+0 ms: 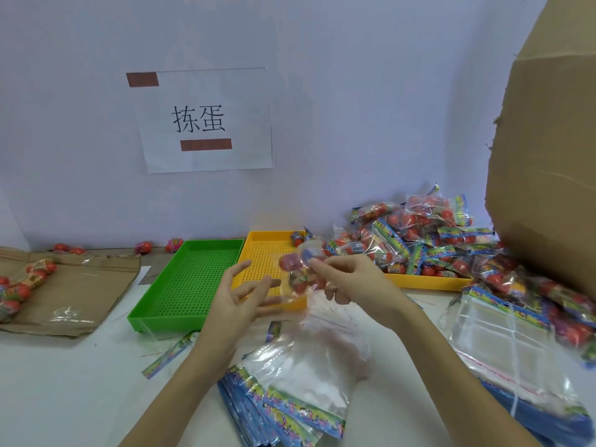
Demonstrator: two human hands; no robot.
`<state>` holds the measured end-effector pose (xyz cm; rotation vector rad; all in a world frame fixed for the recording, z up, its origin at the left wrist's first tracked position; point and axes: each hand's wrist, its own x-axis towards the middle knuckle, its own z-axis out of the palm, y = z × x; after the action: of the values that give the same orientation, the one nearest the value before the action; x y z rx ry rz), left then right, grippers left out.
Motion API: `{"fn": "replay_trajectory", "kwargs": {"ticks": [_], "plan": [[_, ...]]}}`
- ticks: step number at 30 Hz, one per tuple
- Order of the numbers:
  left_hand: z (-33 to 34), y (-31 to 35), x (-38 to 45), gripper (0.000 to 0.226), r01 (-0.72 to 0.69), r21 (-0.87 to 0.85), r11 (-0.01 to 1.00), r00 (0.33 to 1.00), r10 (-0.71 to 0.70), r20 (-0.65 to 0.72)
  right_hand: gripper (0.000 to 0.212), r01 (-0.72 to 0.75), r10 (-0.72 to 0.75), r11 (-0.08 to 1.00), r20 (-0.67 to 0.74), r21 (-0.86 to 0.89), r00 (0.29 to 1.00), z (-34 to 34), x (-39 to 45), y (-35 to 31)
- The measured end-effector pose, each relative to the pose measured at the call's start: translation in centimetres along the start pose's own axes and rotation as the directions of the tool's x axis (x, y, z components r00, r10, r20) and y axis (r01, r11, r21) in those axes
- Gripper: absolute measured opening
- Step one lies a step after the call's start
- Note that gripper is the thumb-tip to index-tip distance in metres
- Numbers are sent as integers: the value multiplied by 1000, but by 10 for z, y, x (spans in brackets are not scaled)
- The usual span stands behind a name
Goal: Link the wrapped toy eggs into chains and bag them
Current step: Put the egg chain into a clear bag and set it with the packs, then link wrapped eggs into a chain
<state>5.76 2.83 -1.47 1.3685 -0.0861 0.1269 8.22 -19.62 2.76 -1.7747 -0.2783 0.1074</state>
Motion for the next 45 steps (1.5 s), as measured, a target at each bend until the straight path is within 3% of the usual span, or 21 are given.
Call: {"fn": "replay_trajectory", "kwargs": {"ticks": [3, 6, 8, 11, 14, 17, 20, 22, 24, 28, 30, 32, 33, 34, 35, 36, 37, 40, 42, 45], "plan": [[-2, 8, -1, 47, -3, 12, 1000, 1000, 3, -21, 36, 172, -68, 943, -343, 284, 937, -27, 2, -6], [-3, 11, -2, 41, 25, 49, 998, 999, -23, -26, 56, 302, -21, 799, -478, 520, 878, -61, 2, -4], [-2, 9, -3, 32, 33, 93, 995, 999, -33, -2, 56, 183, 87, 866, -499, 466, 862, -73, 0, 3], [-3, 3, -2, 22, 9, 178, 984, 998, -19, 52, 21, 4, 162, 952, -517, 305, 841, -70, 0, 15], [-3, -2, -3, 10, -96, 350, 932, 991, 55, 126, 18, -98, 224, 956, -467, 278, 855, -54, 5, 18], [3, -8, -10, 8, -344, 520, 782, 937, 252, 241, 20, -133, 230, 954, -369, 271, 901, -25, 4, 11], [10, -10, -14, 26, -569, 525, 632, 822, 419, 387, 36, -222, 283, 880, -87, 419, 955, 15, -1, 1], [9, -10, -13, 38, -613, 564, 554, 790, 426, 440, 53, -348, 317, 789, 150, 506, 936, 36, -4, -3], [5, -9, -12, 32, -647, 619, 446, 758, 464, 458, 61, -433, 324, 730, 290, 529, 900, 46, -5, -4], [-5, 3, -10, 12, -657, 580, 481, 751, 479, 454, 52, -486, 321, 643, 368, 592, 873, 36, -6, -6], [-8, 6, -8, 8, -673, 624, 398, 726, 520, 451, 43, -451, 313, 664, 326, 597, 892, 24, -4, -6], [-12, 7, -6, 8, -658, 673, 338, 723, 534, 438, 32, -316, 295, 805, 123, 502, 948, 15, 1, -4], [-14, 7, -5, 9, -647, 685, 335, 732, 525, 434, 25, -209, 240, 916, -50, 342, 969, 11, 3, -4], [-16, 6, -3, 10, -641, 695, 327, 738, 513, 439, 20, -112, 128, 990, -233, 83, 964, 6, 7, -5], [-17, 4, -2, 12, -638, 705, 309, 742, 493, 455, 19, -50, -36, 972, -354, -231, 934, 0, 12, -5], [-18, 3, -2, 14, -643, 711, 285, 740, 470, 481, 25, -39, -175, 858, -364, -512, 915, -6, 21, -3], [-19, 1, -2, 15, -653, 709, 265, 735, 447, 510, 37, -83, -217, 700, -322, -709, 921, -12, 31, -1], [-17, -2, -3, 18, -682, 692, 238, 721, 381, 579, 63, -202, -78, 280, -232, -938, 969, -34, 61, 6], [-15, -3, -4, 21, -692, 683, 233, 715, 353, 604, 65, -229, -28, 169, -237, -959, 971, -57, 75, 13], [-15, -4, -4, 23, -692, 682, 236, 717, 337, 610, 54, -330, -67, 180, -347, -926, 936, -91, 87, 24]]}}
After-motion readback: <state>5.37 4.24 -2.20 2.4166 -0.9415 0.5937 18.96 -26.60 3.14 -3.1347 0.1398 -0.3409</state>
